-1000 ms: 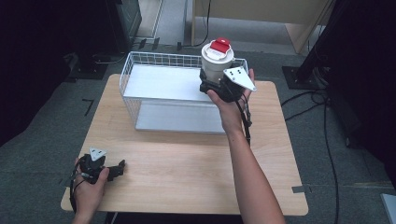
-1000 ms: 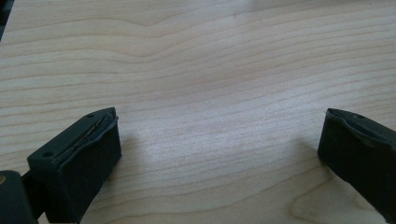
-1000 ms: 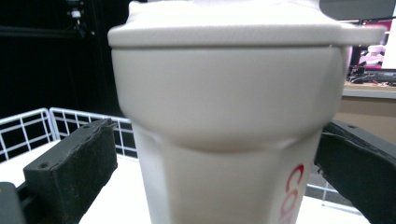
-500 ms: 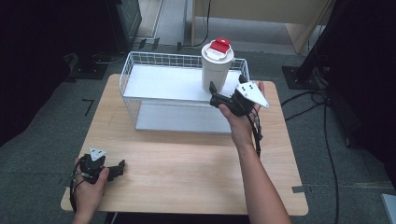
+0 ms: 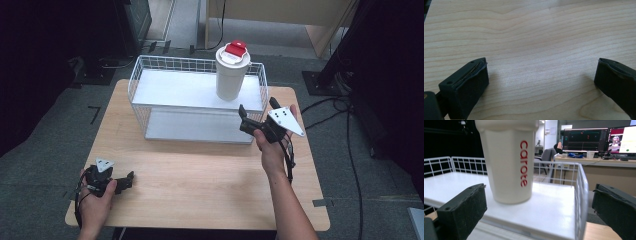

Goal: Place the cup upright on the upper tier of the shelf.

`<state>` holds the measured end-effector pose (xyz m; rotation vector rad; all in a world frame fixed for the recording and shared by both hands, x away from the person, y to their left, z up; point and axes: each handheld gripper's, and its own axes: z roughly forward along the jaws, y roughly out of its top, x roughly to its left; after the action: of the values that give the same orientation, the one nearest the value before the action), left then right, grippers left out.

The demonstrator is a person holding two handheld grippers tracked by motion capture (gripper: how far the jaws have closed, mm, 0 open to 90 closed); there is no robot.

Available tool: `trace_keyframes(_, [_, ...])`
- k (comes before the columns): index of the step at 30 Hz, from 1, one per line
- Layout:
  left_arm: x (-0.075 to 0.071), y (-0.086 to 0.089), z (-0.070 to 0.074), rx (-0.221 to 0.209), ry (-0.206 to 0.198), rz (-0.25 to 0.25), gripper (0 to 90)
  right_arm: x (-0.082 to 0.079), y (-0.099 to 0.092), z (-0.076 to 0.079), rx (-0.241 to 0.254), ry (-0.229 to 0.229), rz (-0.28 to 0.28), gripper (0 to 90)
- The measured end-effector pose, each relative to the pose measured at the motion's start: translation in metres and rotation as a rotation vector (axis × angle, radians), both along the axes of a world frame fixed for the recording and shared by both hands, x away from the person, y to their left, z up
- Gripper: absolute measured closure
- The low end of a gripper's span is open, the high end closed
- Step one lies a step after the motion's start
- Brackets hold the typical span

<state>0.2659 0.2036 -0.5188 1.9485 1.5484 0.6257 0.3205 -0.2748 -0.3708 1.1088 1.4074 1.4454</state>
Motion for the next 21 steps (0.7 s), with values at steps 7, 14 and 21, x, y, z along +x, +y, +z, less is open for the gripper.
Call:
trace_keyframes(7, [0.0, 0.0, 0.0, 0.0, -0.002, 0.0, 0.0, -0.014, -0.012, -0.016, -0.006, 0.02, -0.012, 0.0])
trace_keyframes(14, [0.0, 0.0, 0.0, -0.002, -0.001, 0.001, 0.0, -0.024, -0.027, -0.032, -0.017, 0.047, -0.028, 0.0])
trace_keyframes(21, [0.0, 0.0, 0.0, -0.001, 0.0, 0.0, 0.0, -0.032, -0.041, -0.05, -0.012, 0.084, -0.044, 0.0])
